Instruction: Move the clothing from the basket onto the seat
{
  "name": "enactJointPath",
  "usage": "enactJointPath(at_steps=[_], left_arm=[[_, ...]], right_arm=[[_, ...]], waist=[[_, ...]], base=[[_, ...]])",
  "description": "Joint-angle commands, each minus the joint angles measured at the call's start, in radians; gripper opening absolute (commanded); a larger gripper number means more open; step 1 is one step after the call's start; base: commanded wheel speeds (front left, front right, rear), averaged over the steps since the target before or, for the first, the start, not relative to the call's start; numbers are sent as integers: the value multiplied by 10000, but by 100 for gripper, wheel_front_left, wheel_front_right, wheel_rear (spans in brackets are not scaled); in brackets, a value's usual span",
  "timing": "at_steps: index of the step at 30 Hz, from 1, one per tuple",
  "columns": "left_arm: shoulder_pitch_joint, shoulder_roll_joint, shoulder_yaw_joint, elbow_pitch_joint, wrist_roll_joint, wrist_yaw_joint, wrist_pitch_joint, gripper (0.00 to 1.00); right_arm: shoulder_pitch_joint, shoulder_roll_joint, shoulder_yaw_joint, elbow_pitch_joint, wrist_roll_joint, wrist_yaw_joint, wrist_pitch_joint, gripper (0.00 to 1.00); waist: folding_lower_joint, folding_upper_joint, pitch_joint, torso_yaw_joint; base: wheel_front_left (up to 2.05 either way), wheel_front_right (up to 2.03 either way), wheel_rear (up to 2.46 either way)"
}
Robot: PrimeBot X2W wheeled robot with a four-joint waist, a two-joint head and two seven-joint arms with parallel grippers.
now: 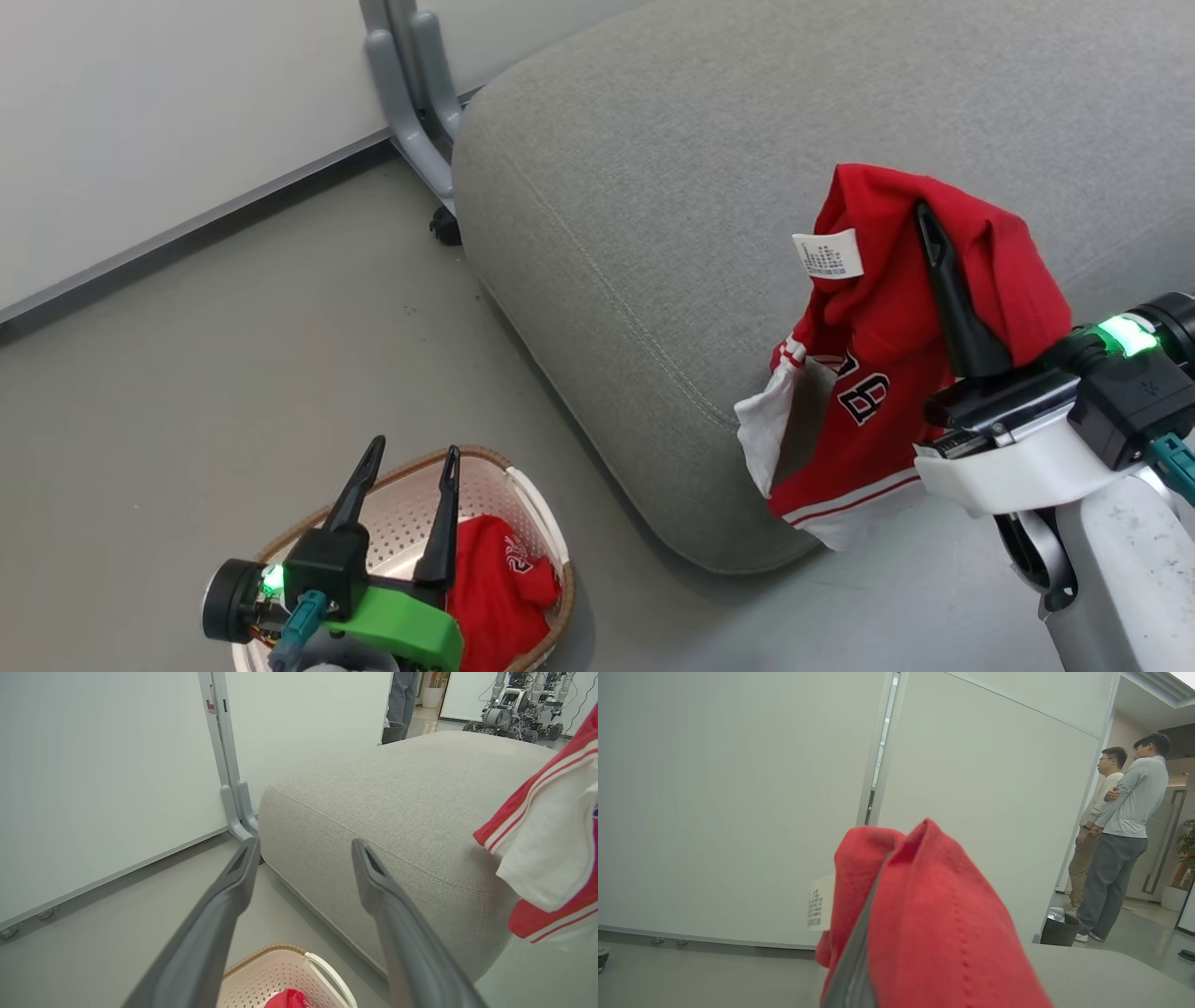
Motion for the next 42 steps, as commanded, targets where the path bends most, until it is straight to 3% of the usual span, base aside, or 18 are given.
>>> enactJointPath(at_steps=[1, 14, 25, 31, 38, 42], left_arm=[[-169, 41, 27, 20, 136, -56, -1, 100], [-280, 41, -115, -41, 269, -165, -1, 100], [-1565, 314, -618, -527, 840, -338, -3, 100], [-2705, 518, -1181, -668, 949, -396, -3, 100], [-3626, 578, -1580, -702, 761, -406, -3, 100], [-3872, 531, -1645, -710, 606, -411, -2, 100]], right_arm=[[-96, 34, -10, -66, -44, -10, -34, 0], [-511, -239, -299, -63, -158, -8, -34, 0], [-3258, -1384, -881, 170, -235, -10, -34, 0], [-5080, -2322, -1663, 612, -156, -15, -33, 0], [-6937, -2901, -2754, 1901, 483, -13, -33, 0], [-7615, -3057, -2816, 2992, 689, -13, -33, 0]], waist=[[0, -1, 223, -413], [0, -1, 535, -433], [0, -1, 2876, 351], [0, -1, 4305, 1063], [0, -1, 5519, 1825], [0, -1, 5942, 2253]], base=[[0, 0, 0], [0, 0, 0], [0, 0, 0], [0, 0, 0], [0, 0, 0], [0, 0, 0]])
